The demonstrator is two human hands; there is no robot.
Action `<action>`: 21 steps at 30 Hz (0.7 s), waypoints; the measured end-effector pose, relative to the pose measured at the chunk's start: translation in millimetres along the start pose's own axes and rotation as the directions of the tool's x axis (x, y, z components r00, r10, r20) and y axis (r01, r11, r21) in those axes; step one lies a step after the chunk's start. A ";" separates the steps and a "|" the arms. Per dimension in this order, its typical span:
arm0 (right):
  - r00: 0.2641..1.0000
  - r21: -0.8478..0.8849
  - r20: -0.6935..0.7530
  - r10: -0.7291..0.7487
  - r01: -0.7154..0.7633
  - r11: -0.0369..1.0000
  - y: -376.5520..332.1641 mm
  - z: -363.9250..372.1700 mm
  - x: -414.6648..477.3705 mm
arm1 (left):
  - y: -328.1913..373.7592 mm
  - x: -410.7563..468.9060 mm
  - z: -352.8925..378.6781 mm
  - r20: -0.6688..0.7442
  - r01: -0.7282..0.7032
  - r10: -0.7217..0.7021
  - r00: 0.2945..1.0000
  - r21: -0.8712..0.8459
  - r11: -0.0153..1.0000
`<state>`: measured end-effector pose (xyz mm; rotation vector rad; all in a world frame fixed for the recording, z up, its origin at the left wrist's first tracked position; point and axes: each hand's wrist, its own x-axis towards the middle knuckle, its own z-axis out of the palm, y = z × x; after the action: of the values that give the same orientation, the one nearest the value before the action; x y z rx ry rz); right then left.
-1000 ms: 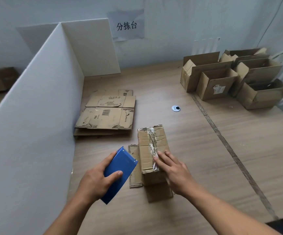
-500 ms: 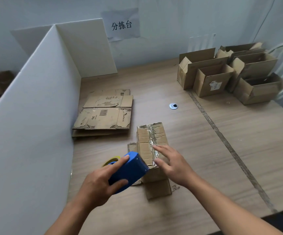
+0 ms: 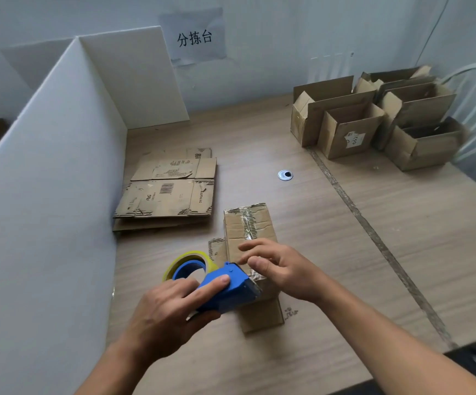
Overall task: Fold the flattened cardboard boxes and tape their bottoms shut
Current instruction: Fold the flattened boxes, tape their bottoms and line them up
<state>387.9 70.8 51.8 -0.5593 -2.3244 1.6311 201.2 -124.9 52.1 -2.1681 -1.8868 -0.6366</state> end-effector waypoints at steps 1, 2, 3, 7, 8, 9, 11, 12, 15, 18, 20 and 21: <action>1.000 0.028 0.008 -0.005 0.005 1.000 -2.5 -0.5 -1.8 | 0.5 0.4 0.0 0.001 -0.008 0.008 1.000 0.007 1.000; 1.000 0.053 0.020 -0.016 0.015 0.998 -5.1 -1.0 -3.9 | 0.9 0.8 -0.3 0.000 -0.014 0.014 1.000 0.011 1.000; 0.999 0.080 0.034 -0.028 0.025 0.997 -7.4 -1.7 -5.9 | 1.4 1.6 -0.7 -0.004 -0.017 0.017 1.000 0.009 1.000; 0.999 0.187 0.050 0.003 -0.012 0.982 -10.6 -5.3 -7.7 | 3.5 4.1 -3.2 -0.021 -0.041 0.041 0.999 -0.013 0.999; 0.999 0.203 0.038 0.013 -0.020 0.979 -10.0 -5.4 -6.8 | 3.9 4.6 -3.9 -0.023 -0.050 0.050 0.998 -0.013 0.999; 1.000 0.212 0.024 0.015 -0.020 0.977 -8.8 -5.5 -6.0 | 4.2 5.3 -4.5 -0.027 -0.057 0.057 0.998 -0.016 0.998; 1.000 0.208 -0.006 0.008 -0.006 0.978 -7.5 -6.1 -5.3 | 5.4 7.2 -5.7 -0.036 -0.069 0.068 0.997 -0.025 0.997; 1.000 0.194 -0.019 0.004 0.000 0.981 -6.7 -6.7 -5.4 | 6.3 8.3 -6.3 -0.036 -0.072 0.071 0.997 -0.030 0.997; 0.998 0.143 -0.057 -0.005 0.013 0.990 -7.1 -8.4 -5.5 | 7.9 11.6 -7.1 -0.026 -0.078 0.077 0.997 -0.046 0.996; 0.999 0.219 -0.052 -0.002 0.013 0.976 -10.0 -7.3 -6.5 | 8.2 12.5 -6.1 -0.027 -0.082 0.080 0.996 -0.060 0.995; 0.999 0.247 -0.045 0.023 -0.011 0.969 -9.0 -8.1 -7.3 | 8.2 11.8 -5.8 -0.026 -0.079 0.077 0.997 -0.071 0.994; 0.999 0.247 -0.045 0.028 -0.016 0.969 -7.5 -8.7 -7.6 | 7.9 10.9 -5.3 -0.019 -0.072 0.071 0.997 -0.082 0.994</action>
<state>397.0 72.5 62.0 -0.5631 -2.0461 1.8599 208.9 -118.7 62.7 -2.2625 -1.7959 -0.7282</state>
